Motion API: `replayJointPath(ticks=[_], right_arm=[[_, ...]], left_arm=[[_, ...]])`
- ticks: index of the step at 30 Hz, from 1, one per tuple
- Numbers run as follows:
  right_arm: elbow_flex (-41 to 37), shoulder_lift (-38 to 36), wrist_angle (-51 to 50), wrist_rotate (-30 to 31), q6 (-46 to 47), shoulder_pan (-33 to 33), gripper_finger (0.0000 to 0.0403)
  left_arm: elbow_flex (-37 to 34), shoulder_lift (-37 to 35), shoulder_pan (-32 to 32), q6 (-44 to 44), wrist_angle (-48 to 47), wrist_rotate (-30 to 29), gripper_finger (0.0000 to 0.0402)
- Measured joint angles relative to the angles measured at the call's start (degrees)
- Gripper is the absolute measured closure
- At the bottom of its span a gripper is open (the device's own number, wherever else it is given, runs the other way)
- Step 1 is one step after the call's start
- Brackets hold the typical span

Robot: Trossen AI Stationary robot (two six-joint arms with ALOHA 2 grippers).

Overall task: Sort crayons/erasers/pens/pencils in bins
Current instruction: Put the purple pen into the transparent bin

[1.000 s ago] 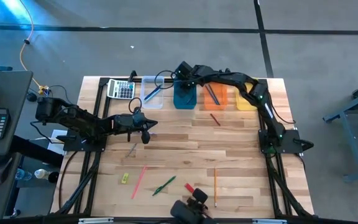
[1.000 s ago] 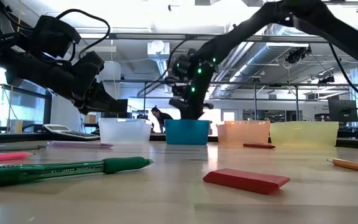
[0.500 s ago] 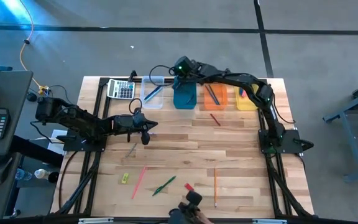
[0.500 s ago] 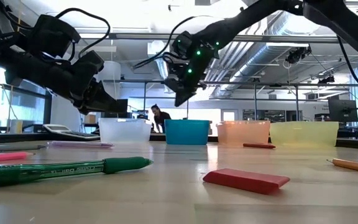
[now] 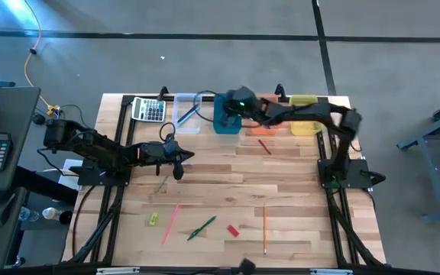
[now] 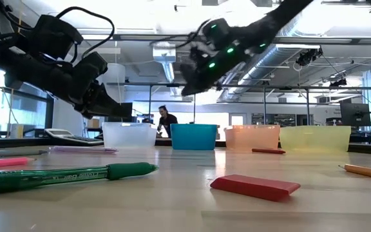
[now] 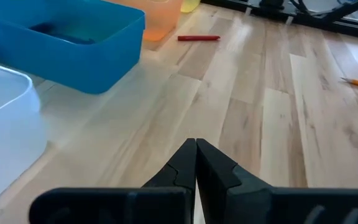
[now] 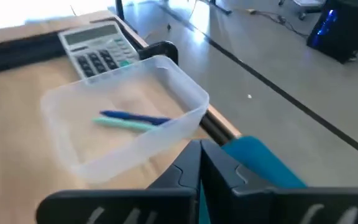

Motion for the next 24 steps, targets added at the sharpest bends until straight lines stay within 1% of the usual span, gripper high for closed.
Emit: replayJointPath(ticks=[7,12,16,19,24], right_arm=[[-20.5,-14.6,13.0,-0.5,2.8,5.5,0.0402],[-32.9,-22.3,21.7,-0.5,5.7,10.4,0.0403],[-39.9,-26.7,27.2,2.1,5.9,14.0,0.0403],[-43.8,-29.0,29.7,4.7,5.8,16.2,0.0403],[-47.3,-30.6,31.9,8.1,4.7,18.6,0.0403]], left_arm=[[0.0,0.0,0.3,1.2,0.5,0.3,0.0401],[0.2,0.0,0.0,2.5,0.1,3.7,0.0401],[2.8,0.0,-1.2,2.3,-1.7,7.5,0.0401],[7.5,0.0,-2.3,2.9,-10.7,10.0,0.0401],[18.1,0.0,-4.5,6.5,-35.5,9.9,0.0401]])
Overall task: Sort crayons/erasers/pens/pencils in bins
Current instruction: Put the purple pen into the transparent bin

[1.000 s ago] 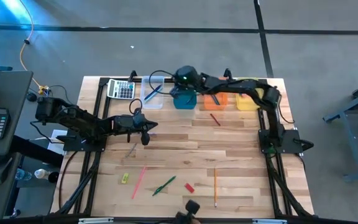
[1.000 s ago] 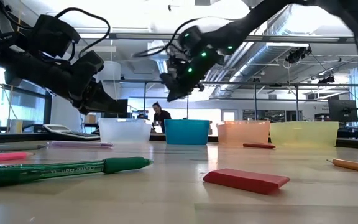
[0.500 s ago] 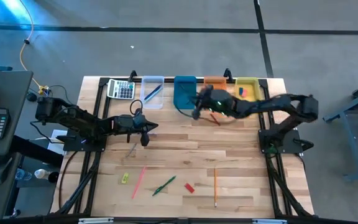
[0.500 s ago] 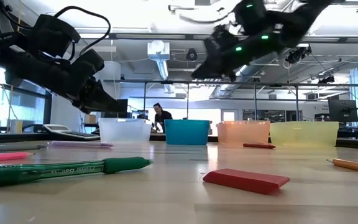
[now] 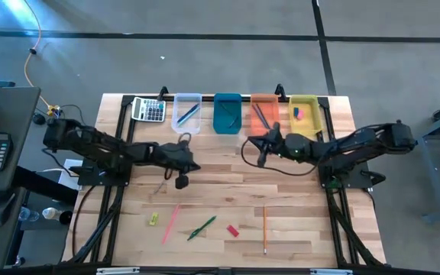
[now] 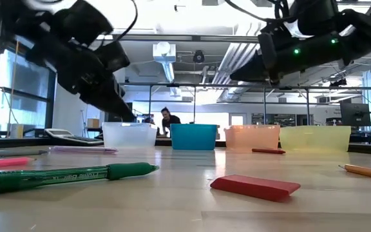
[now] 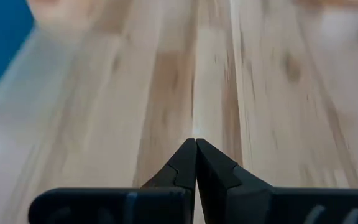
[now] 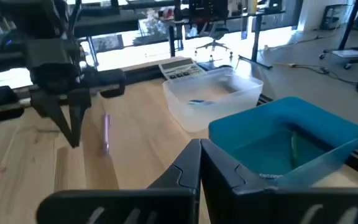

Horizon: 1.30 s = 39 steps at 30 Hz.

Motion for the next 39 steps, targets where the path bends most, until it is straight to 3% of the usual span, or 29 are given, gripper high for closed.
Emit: replayJointPath(ticks=[8,14,22,27,33,39], right_arm=[[-0.2,0.0,0.4,0.5,-3.4,1.1,0.0403],[-0.2,0.0,0.1,0.5,-3.6,1.1,0.0403],[-0.1,0.0,-0.1,0.3,-4.3,1.1,0.0403],[-0.1,0.0,-0.2,0.0,-4.3,1.1,0.0403],[-0.1,0.0,-0.1,0.0,-4.4,1.1,0.0403],[-0.1,0.0,-0.2,0.0,-4.5,1.1,0.0403]], left_arm=[[12.4,0.0,-1.1,0.9,-30.1,-2.5,0.0400],[15.9,0.0,0.7,1.3,-43.4,-6.2,0.0380],[14.5,0.8,6.4,5.3,-46.1,-4.1,0.0299],[13.7,3.2,8.2,8.9,-44.5,-1.6,0.0270],[13.7,7.6,8.4,12.9,-42.6,-1.3,0.0274],[14.0,10.9,8.4,14.8,-41.8,-1.4,0.0315]])
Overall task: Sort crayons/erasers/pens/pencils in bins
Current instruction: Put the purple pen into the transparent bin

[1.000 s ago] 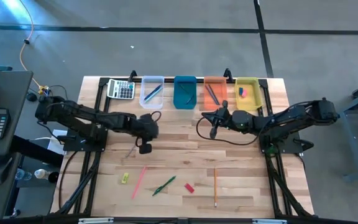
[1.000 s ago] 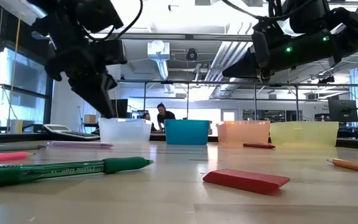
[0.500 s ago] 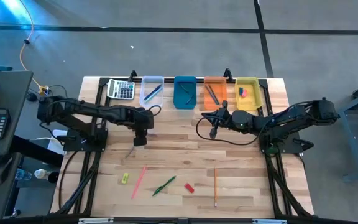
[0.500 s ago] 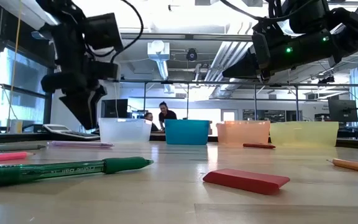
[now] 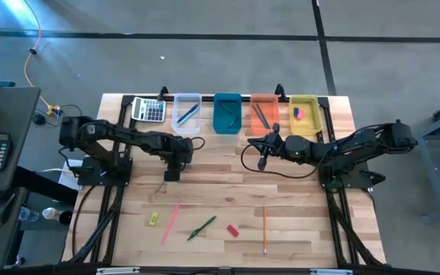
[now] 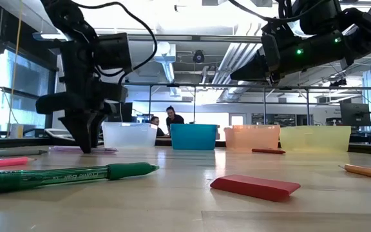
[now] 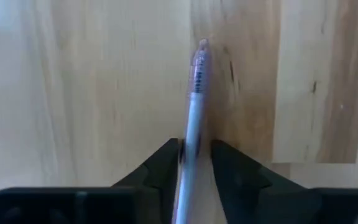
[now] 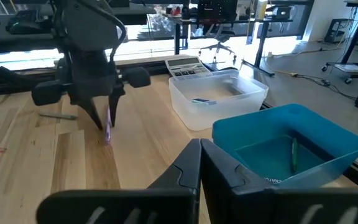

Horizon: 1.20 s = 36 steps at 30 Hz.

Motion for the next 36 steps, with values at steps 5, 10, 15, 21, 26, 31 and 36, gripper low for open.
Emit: replayJointPath(ticks=[5,10,15,21,26,31,36], right_arm=[[0.0,0.0,0.0,0.0,0.0,0.0,0.0403],[0.0,0.0,0.0,0.0,-0.3,0.0,0.0403],[0.0,0.0,0.0,-0.1,-0.3,0.0,0.0403],[0.0,0.0,-0.1,-0.3,-0.3,0.0,0.0403],[0.0,0.0,-0.1,-0.3,-0.3,0.0,0.0403],[0.0,0.0,-0.1,-0.3,-0.1,0.0,0.0403],[0.0,0.0,-0.1,-0.3,-0.1,0.0,0.0403]], left_arm=[[-0.2,-0.6,0.0,0.1,0.4,0.0,0.0378],[0.3,-2.4,0.0,-4.0,0.3,-2.1,0.0389],[4.6,-7.4,1.5,-10.5,-4.2,-2.8,0.0396],[12.0,-13.3,8.4,-20.0,-5.4,-7.9,0.0395],[15.6,-14.7,16.6,-20.8,-1.5,-13.7,0.0395],[15.8,-11.5,24.2,-19.7,7.0,-8.6,0.0395],[15.8,-4.4,28.5,-19.8,13.7,-4.5,0.0395]])
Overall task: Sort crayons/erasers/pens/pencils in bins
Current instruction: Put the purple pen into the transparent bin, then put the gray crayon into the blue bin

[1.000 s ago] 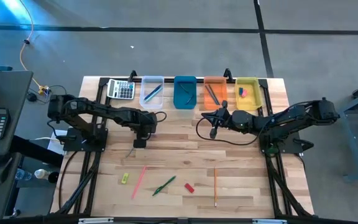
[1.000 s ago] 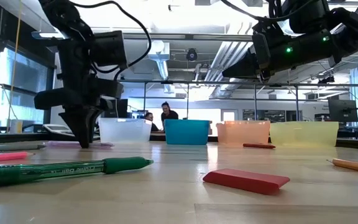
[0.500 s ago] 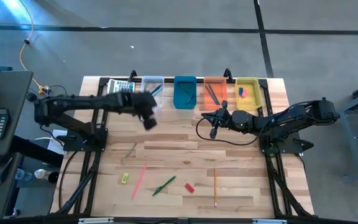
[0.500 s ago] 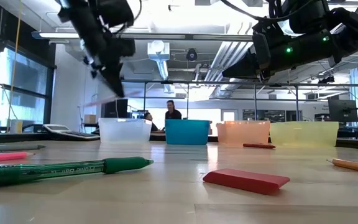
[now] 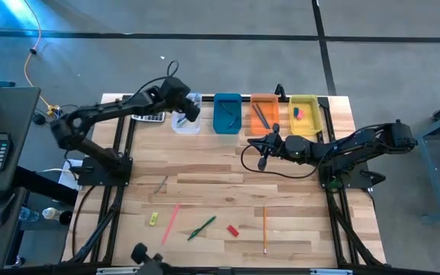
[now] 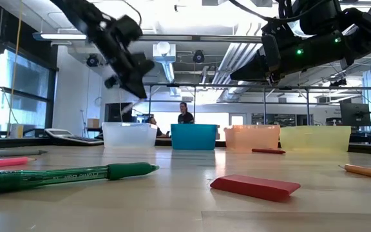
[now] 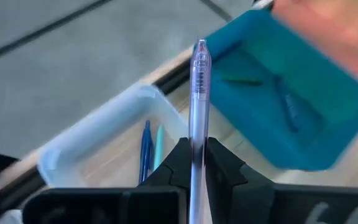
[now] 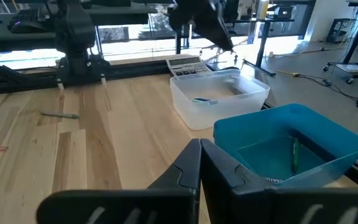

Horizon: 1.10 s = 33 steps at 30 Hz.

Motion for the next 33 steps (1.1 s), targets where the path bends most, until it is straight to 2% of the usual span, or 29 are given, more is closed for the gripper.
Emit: replayJointPath(ticks=[7,19,29,33], right_arm=[[0.0,0.0,0.0,0.0,0.0,0.0,0.0403],[0.0,0.0,0.0,0.0,0.0,0.0,0.0403],[0.0,0.0,0.0,0.0,0.0,0.0,0.0403],[0.0,0.0,-0.1,0.0,0.0,0.0,0.0403]], left_arm=[[-0.1,8.7,2.8,-0.4,0.7,0.8,0.0394],[-0.1,14.7,5.7,-0.3,1.9,-0.3,0.0392],[-0.1,14.3,5.6,1.7,2.7,-0.3,0.0314],[0.0,12.5,4.9,3.2,0.7,-0.8,0.0299]])
